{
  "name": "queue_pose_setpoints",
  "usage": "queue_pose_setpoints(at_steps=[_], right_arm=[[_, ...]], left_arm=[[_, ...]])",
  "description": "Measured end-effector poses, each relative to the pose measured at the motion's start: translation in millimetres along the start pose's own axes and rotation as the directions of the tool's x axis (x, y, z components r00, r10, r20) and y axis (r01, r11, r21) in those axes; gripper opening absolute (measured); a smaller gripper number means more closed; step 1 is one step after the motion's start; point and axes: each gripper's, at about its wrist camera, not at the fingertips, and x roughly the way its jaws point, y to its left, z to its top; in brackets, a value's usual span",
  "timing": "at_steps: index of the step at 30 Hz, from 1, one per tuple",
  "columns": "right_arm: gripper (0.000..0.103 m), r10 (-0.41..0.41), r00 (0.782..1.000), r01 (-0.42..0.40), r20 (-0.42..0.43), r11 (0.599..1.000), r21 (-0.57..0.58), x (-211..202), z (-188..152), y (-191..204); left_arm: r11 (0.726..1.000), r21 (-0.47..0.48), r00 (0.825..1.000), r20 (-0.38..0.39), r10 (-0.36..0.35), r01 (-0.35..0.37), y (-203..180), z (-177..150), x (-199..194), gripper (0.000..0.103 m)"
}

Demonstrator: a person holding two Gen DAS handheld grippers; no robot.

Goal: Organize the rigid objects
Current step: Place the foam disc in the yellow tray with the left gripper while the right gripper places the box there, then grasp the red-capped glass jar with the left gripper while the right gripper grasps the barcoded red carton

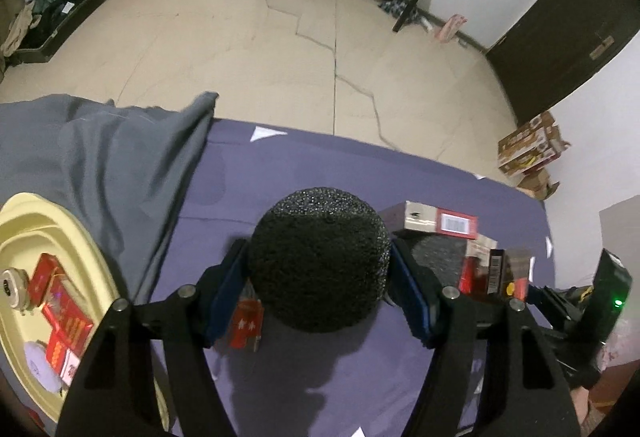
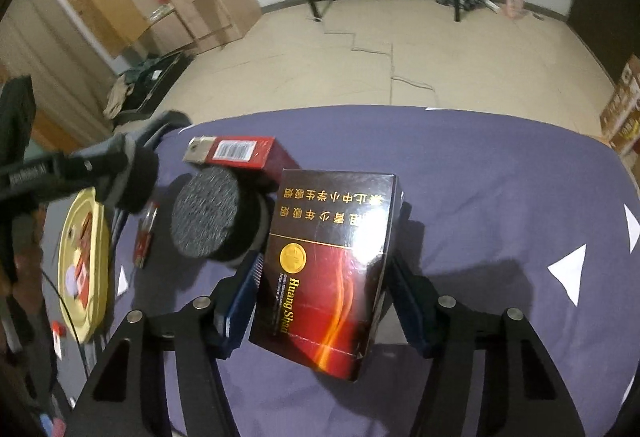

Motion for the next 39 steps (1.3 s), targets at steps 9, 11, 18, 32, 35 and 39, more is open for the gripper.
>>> queue_pose_setpoints(at_steps=[9, 11, 18, 32, 35, 39], right_arm=[[0.060, 0.078, 0.996, -0.075, 0.050, 0.996, -0.057, -26, -1, 18], [0.060, 0.146, 0.988, -0.140, 0.057, 0.985, -0.096, -37, -1, 40], [0.060, 0.343, 0.938, -0.344, -0.052, 0.902, -0.262, -21, -6, 167], [0.060, 0.209, 0.937, -0.331, -0.281, 0.789, -0.518, 139, -18, 370], [0.060, 0.207, 0.938, -0.327, -0.277, 0.790, -0.519, 151, -20, 381], [0.060, 0.194, 0.942, -0.313, -0.273, 0.799, -0.514, 167, -26, 391]], left_arm=[[0.998, -0.027, 0.996, 0.069, -0.059, 0.061, 35, -22, -68, 0.070], [0.994, -0.090, 0.995, 0.073, -0.063, 0.069, 66, -30, -88, 0.070], [0.963, -0.268, 0.984, 0.158, 0.079, -0.034, 193, -75, -175, 0.070], [0.909, -0.364, 0.977, -0.004, 0.215, -0.202, 292, -99, -108, 0.070], [0.911, -0.375, 0.982, 0.013, 0.190, -0.172, 304, -97, -100, 0.071], [0.904, -0.404, 0.986, 0.034, 0.163, -0.136, 317, -104, -95, 0.073]])
